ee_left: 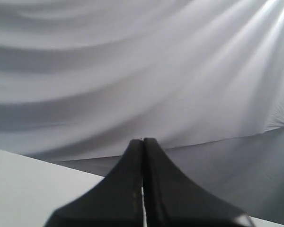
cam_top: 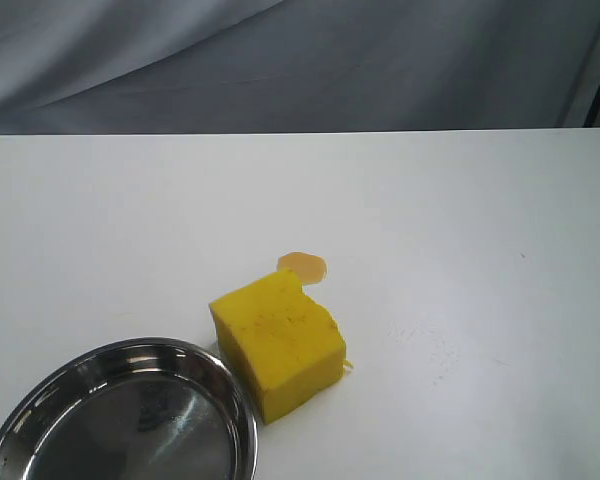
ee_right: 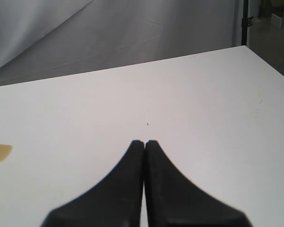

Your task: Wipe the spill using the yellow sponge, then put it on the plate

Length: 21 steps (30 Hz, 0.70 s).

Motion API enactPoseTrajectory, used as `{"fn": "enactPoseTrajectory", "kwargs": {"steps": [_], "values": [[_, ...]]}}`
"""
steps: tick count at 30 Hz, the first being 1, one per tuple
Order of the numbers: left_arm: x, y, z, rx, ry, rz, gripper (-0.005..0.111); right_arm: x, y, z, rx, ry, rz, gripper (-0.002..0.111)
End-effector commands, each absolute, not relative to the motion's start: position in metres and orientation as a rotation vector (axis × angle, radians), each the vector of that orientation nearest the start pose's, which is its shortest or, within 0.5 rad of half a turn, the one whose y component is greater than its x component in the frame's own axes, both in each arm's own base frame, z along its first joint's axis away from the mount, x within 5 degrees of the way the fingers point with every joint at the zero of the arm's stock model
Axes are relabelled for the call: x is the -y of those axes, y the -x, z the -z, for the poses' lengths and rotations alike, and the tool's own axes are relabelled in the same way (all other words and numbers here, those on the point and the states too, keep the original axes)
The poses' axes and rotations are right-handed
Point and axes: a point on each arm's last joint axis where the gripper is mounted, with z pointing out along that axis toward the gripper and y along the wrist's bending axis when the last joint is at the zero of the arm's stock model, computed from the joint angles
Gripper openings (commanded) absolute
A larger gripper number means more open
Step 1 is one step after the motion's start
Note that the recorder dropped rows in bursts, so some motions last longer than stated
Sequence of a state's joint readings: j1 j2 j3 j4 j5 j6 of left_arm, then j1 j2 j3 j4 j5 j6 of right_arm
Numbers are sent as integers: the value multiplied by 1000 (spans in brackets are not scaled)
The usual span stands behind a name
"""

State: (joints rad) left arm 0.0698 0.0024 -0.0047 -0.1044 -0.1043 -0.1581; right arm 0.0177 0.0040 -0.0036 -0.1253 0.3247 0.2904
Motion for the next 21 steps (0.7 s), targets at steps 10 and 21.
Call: {"fn": "enactPoseTrajectory", "kwargs": {"steps": [10, 21], "values": [[4, -54, -305, -1669, 25, 52, 0, 3, -54, -184, -1798, -166, -85, 0], [38, -108, -338, -1849, -612, 208, 0, 3, -54, -184, -1798, -166, -85, 0]]}}
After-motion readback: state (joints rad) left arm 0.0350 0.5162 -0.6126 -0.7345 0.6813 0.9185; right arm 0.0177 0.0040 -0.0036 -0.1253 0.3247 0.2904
